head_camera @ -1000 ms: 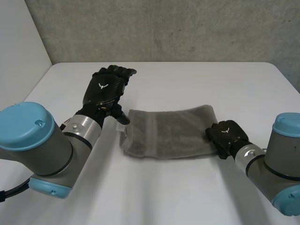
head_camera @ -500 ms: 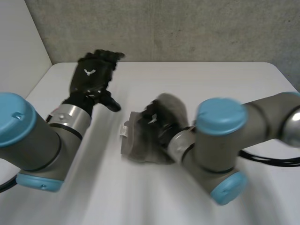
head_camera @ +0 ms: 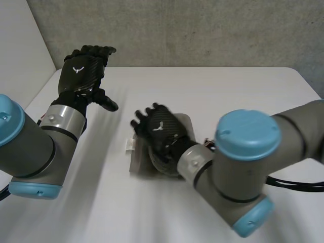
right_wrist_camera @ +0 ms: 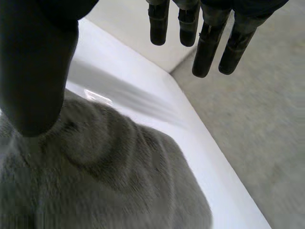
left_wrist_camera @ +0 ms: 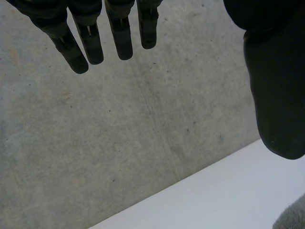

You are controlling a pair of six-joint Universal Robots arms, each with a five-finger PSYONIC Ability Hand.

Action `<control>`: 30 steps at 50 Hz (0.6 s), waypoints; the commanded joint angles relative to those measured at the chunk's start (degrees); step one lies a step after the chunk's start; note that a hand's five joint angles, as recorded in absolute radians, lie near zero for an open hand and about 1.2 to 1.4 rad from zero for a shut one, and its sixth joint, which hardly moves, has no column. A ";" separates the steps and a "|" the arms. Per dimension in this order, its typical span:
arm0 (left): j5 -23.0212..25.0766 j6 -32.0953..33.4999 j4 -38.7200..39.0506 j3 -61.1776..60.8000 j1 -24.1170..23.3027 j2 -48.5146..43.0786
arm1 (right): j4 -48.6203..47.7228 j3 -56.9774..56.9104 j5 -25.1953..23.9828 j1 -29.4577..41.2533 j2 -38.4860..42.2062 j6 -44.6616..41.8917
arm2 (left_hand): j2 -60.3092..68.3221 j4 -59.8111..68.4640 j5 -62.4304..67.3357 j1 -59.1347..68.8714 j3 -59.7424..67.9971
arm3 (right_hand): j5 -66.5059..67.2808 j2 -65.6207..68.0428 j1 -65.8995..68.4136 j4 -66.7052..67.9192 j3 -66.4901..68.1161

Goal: Fold the towel.

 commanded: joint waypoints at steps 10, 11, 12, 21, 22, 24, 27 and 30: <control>-1.23 -6.69 -1.23 5.53 -7.87 -8.53 | 4.46 7.31 1.26 -15.90 -7.60 15.83 | -2.45 -2.83 -11.63 -3.20 -1.86 | -3.30 -4.15 -3.39 -4.87 -10.26; -1.58 -6.60 -1.76 5.88 -8.84 -9.85 | 4.90 6.87 1.09 -16.78 -7.60 17.59 | -2.45 -2.83 -11.63 -3.20 -1.86 | -3.30 -4.15 -3.39 -4.87 -10.26; -1.59 -6.60 -1.76 5.88 -8.85 -9.86 | 4.90 6.87 1.08 -16.79 -7.60 17.61 | -2.45 -2.83 -11.63 -3.20 -1.86 | -3.30 -4.15 -3.39 -4.87 -10.26; -1.94 -5.37 -7.21 10.54 -14.03 -19.35 | 5.78 3.53 0.65 -18.29 -4.44 22.62 | -2.62 -3.00 -11.80 -3.37 -2.02 | -3.30 -4.15 -3.39 -4.87 -10.26; -2.03 -5.02 -9.22 11.50 -14.12 -20.66 | 5.87 2.57 0.73 -18.02 -3.13 22.97 | -2.62 -3.00 -11.80 -3.37 -2.02 | -3.30 -4.15 -3.39 -4.87 -10.26; -2.11 -4.49 -11.08 12.39 -14.12 -21.64 | 6.13 1.51 0.73 -17.76 -1.80 23.24 | -2.62 -3.00 -11.80 -3.37 -2.02 | -3.30 -4.15 -3.39 -4.87 -10.26; -2.11 -3.26 -13.09 13.44 -14.03 -23.04 | 7.53 -0.42 0.56 -17.58 0.73 23.32 | -2.62 -3.00 -11.80 -3.37 -2.02 | -3.30 -4.15 -3.39 -4.87 -10.26; -2.11 -1.59 -13.37 13.18 -13.33 -23.84 | 9.30 -3.15 -0.15 -17.58 4.53 23.41 | -2.79 -3.17 -11.96 -3.53 -2.19 | -3.30 -4.15 -3.39 -4.87 -10.26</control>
